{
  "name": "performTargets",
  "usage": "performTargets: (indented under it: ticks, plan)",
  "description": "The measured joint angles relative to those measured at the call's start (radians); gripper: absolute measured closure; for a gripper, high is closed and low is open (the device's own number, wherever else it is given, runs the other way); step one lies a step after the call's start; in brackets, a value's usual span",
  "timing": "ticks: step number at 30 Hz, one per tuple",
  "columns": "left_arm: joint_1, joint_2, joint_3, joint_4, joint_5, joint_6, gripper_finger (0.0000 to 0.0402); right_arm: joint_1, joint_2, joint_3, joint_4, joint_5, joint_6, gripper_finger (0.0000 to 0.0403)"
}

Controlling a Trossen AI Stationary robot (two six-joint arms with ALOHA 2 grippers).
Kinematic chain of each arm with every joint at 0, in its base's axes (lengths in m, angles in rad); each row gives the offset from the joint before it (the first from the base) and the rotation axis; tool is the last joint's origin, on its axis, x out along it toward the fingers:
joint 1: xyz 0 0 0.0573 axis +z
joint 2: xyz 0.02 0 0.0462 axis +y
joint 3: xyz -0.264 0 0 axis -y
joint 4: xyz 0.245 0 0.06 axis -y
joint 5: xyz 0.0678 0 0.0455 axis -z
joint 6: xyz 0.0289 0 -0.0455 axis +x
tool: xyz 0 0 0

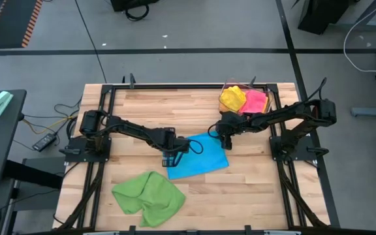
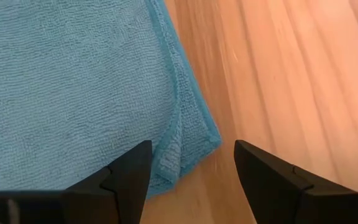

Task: Fold microfiber towels
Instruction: Fold the blue microfiber cloth

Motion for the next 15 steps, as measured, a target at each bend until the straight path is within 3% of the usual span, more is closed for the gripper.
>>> performTargets:
  ticks: [15]
  plan:
    - [-0.002,0.000,-0.016,-0.167,0.000,-0.052,0.0321,0.000,0.000,0.000,-0.052,0.000,0.025,0.0166]
